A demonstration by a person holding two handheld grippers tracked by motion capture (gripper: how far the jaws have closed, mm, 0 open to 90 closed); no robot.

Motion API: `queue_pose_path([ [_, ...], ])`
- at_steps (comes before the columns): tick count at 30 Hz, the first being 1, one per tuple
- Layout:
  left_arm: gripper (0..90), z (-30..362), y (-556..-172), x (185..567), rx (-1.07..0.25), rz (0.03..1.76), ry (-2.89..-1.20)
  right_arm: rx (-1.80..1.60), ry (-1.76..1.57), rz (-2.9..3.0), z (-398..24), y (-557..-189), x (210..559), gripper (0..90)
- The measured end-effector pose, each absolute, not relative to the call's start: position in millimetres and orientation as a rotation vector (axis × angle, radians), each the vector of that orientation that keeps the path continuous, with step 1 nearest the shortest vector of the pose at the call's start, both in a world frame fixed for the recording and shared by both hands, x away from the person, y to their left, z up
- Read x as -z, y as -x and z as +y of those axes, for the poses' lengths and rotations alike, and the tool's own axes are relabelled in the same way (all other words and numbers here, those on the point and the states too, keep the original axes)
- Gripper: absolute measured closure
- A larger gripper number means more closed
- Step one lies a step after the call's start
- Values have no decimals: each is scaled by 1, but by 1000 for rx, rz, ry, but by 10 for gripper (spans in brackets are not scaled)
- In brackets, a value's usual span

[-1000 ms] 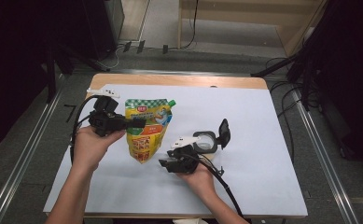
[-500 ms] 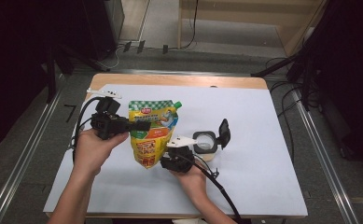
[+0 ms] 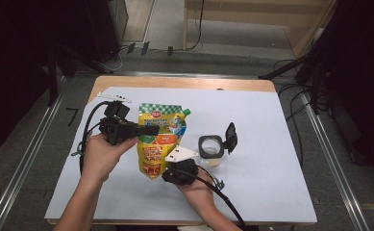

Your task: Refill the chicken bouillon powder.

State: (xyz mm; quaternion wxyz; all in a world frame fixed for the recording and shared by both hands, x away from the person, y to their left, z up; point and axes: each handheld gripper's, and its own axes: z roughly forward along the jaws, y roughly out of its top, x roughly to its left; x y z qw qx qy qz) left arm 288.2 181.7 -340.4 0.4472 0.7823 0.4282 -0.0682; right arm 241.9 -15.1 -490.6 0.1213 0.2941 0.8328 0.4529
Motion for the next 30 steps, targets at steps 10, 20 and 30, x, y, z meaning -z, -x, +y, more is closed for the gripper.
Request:
queue_pose_path([
  [10,900,180,-292,346,218,1092,-1908,-1313,-846,2490,-16,-235,486,565],
  [20,892,177,-296,353,263,1103,-1885,-1318,-853,2528,-20,-230,482,574],
  [30,849,163,-294,357,279,1064,-1936,-1301,-826,2559,-33,-220,474,588],
])
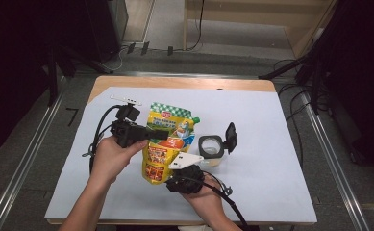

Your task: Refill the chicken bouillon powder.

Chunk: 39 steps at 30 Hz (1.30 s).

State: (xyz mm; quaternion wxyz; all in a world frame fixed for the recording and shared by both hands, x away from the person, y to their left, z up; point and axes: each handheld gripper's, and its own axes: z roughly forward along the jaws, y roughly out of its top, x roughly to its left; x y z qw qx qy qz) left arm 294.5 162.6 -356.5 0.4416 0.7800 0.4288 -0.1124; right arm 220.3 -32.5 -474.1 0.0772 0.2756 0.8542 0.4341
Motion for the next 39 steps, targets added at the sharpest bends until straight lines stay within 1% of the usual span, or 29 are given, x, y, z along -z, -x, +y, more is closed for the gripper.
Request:
queue_pose_path([
  [4,845,154,-293,357,257,1044,-1965,-1318,-841,2573,-38,-217,473,590],
  [8,823,146,-291,358,237,1035,-2015,-1350,-860,2584,-40,-213,474,591],
  [14,796,137,-289,361,229,1021,-2047,-1381,-871,2597,-43,-209,473,591],
  [23,762,132,-288,366,237,1027,-2063,-1424,-866,2612,-43,-207,469,592],
  [39,742,126,-289,372,230,1074,-2068,-1446,-812,2625,-40,-203,463,589],
])
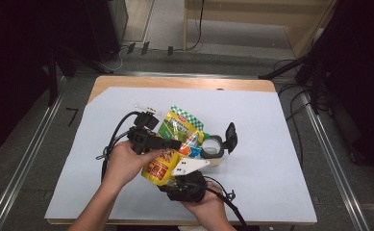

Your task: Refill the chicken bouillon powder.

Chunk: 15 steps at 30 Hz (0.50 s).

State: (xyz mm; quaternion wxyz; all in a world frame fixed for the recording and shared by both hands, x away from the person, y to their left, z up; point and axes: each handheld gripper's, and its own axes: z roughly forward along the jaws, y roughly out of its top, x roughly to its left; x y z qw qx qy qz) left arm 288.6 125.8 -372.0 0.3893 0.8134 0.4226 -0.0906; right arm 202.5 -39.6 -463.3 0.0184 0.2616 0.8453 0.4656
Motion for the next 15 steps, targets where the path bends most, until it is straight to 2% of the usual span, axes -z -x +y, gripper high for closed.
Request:
queue_pose_path([
  [15,748,112,-287,373,176,1107,-2126,-1439,-826,2632,-38,-202,465,562],
])
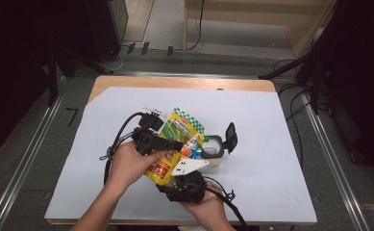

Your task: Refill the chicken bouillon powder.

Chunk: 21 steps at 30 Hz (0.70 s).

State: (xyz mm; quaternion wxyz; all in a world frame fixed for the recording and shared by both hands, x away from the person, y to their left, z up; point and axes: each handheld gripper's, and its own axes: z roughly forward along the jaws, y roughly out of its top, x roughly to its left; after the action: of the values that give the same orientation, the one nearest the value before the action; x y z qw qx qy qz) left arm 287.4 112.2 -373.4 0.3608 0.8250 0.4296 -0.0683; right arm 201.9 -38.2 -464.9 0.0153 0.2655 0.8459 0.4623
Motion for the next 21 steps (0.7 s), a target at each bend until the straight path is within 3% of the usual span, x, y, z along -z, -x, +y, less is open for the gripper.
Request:
queue_pose_path([
  [21,765,96,-286,375,140,1142,-2175,-1366,-826,2614,-34,-200,468,561],
])
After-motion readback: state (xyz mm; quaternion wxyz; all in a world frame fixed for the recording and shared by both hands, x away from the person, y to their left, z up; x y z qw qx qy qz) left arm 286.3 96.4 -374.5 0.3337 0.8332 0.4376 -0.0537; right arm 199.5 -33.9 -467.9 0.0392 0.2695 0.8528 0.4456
